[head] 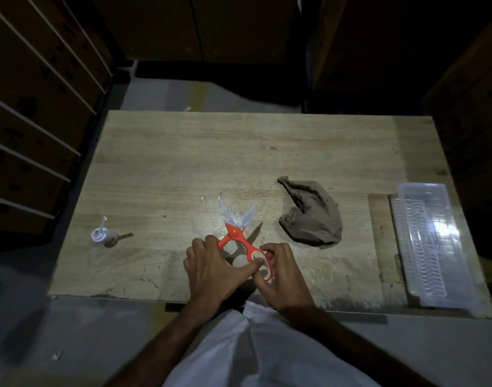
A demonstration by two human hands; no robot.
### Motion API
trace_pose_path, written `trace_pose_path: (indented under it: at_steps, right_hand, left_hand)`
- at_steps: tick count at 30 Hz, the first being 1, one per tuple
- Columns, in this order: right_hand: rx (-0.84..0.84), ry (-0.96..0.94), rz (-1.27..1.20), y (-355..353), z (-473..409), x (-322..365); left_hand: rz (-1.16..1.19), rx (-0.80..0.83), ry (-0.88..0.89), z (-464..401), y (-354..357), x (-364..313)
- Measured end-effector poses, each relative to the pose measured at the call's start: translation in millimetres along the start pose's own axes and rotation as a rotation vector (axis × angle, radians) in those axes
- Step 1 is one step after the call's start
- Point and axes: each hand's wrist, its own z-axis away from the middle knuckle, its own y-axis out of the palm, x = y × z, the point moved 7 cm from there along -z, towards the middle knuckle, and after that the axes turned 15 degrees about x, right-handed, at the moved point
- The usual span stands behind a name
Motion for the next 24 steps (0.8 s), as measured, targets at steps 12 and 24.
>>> trace_pose_path:
  at_steps: [12,24]
  right_hand:
    - [-0.102,-0.01,-0.226,-79,-44,2]
    - [0.069,0.267,0.605,-135,-170,-79]
  left_hand:
    - [-0.044,-0.037,-0.039,5,-26,9]
    - [-0.235,-0.23,0.153,38,-62,-14]
